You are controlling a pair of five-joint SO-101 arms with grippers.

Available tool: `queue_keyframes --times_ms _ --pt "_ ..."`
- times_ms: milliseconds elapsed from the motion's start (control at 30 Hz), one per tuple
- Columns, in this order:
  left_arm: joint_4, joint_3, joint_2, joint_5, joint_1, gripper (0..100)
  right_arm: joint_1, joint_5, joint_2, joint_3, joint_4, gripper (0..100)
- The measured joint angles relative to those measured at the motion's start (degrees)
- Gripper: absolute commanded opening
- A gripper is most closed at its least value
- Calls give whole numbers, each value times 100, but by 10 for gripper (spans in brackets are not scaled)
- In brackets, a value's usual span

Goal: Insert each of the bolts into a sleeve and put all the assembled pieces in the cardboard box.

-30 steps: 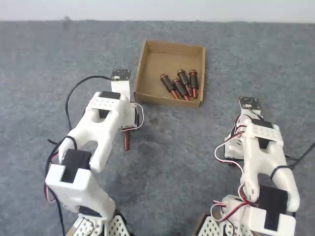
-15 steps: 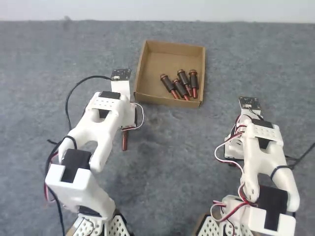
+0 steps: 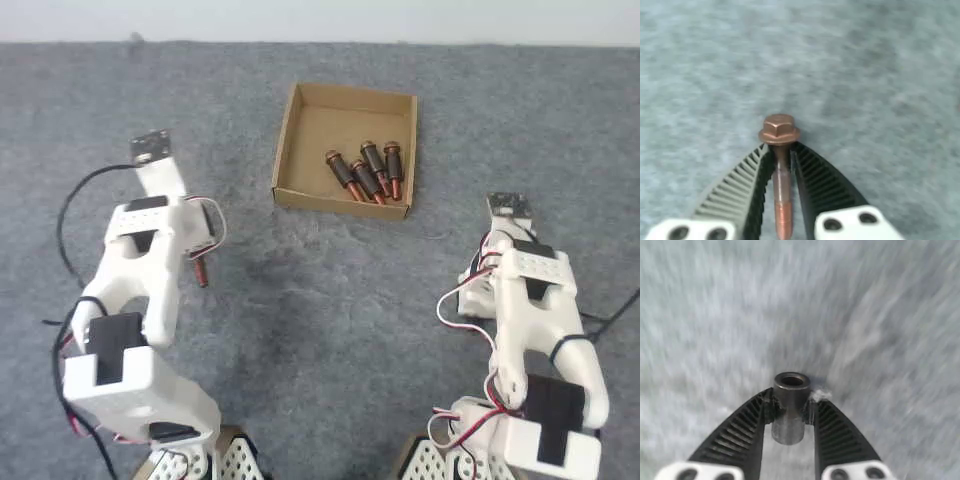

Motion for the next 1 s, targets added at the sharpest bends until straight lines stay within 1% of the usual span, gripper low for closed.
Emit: queue_keyframes --times_ms 133,367,500,600,733,833,1000 --pt "0 0 0 0 -88 10 0 0 44 -422 -668 6" --pt "0 0 0 -35 -105 10 0 0 44 -510 -2769 6" --pt "0 0 0 -229 -105 10 0 0 70 -510 -3640 6" --pt "0 0 0 -255 -105 10 -88 0 378 -510 -4141 6" --pt "0 0 0 -290 -105 10 -387 0 1037 -510 -4809 6" --pt "0 0 0 -290 -105 10 -422 0 1547 -510 -5714 6" --pt "0 0 0 -290 -105 10 -457 0 2136 -510 -7648 6"
